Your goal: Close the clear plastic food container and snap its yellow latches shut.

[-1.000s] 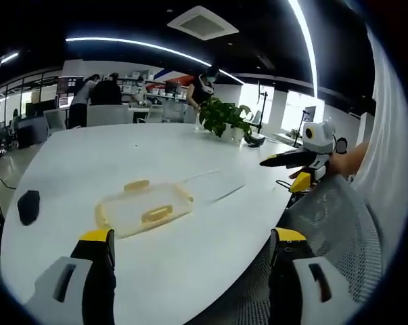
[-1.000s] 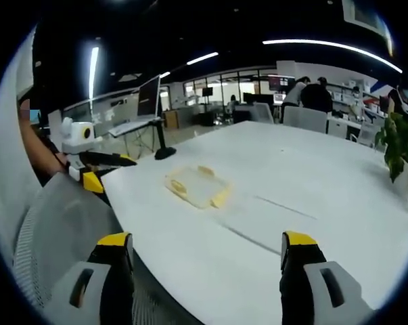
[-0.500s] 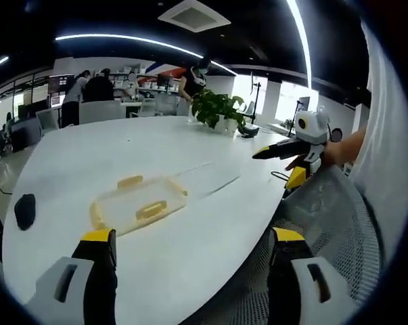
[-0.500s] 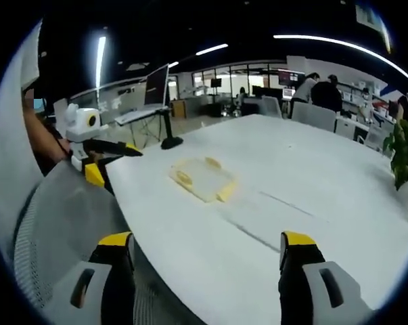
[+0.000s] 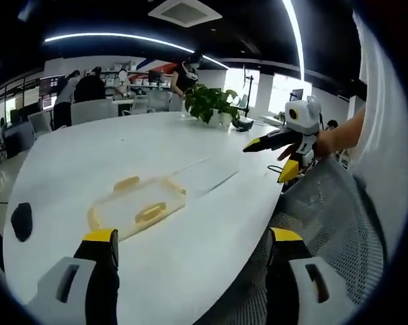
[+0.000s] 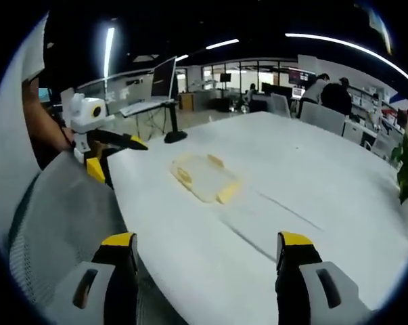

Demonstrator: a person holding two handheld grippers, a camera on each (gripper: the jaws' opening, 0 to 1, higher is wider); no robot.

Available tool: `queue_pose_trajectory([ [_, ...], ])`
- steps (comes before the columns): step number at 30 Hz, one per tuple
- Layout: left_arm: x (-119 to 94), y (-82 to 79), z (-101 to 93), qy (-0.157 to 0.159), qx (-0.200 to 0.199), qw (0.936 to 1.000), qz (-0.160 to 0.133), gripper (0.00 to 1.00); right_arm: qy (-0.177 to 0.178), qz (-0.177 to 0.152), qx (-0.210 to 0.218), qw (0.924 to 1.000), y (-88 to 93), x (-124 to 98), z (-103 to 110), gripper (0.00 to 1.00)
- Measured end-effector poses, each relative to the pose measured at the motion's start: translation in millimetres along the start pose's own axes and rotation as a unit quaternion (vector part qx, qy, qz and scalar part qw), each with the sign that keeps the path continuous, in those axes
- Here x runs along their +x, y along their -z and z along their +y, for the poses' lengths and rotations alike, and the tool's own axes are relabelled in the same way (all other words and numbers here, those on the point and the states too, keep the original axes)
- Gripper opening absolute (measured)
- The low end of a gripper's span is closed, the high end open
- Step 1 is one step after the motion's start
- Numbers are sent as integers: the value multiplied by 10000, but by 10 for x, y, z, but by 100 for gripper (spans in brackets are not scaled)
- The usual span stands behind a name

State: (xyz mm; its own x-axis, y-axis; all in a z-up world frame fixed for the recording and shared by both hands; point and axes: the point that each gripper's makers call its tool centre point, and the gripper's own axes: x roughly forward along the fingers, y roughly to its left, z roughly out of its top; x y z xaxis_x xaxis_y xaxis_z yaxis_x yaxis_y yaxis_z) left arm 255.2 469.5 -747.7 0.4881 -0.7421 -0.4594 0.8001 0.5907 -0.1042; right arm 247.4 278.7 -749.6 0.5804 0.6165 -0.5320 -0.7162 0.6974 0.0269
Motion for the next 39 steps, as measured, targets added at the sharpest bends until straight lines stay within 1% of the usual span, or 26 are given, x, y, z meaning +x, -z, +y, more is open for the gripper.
queue_pose_trajectory([
  [5, 6, -8, 46, -33, 20, 10000, -5, 91, -56, 3, -18, 10000, -2, 32, 12, 85],
  [7, 8, -31, 63, -33, -15, 10000, -51, 91, -66, -13, 2, 10000, -19, 41, 13, 86],
  [10, 20, -64, 107, -72, 43, 9999, -97, 91, -78, -30, -50, 10000, -37, 58, 13, 86],
  [15, 51, -62, 150, -55, 71, 9999, -66, 91, -118, -4, -101, 9999, -50, 94, 16, 86],
  [23, 76, -121, 236, -19, 184, 9998, -39, 91, -187, 37, -193, 9996, -71, 144, 8, 86],
  [26, 83, -119, 243, 12, 319, 9995, 34, 90, -225, 83, -259, 9994, -68, 164, 18, 85],
  [31, 99, -113, 241, 55, 339, 9994, 73, 90, -257, 63, -252, 9993, -89, 206, 2, 85],
  [39, 121, -92, 235, 127, 336, 9993, 93, 89, -271, 61, -369, 9989, -136, 264, -53, 85],
])
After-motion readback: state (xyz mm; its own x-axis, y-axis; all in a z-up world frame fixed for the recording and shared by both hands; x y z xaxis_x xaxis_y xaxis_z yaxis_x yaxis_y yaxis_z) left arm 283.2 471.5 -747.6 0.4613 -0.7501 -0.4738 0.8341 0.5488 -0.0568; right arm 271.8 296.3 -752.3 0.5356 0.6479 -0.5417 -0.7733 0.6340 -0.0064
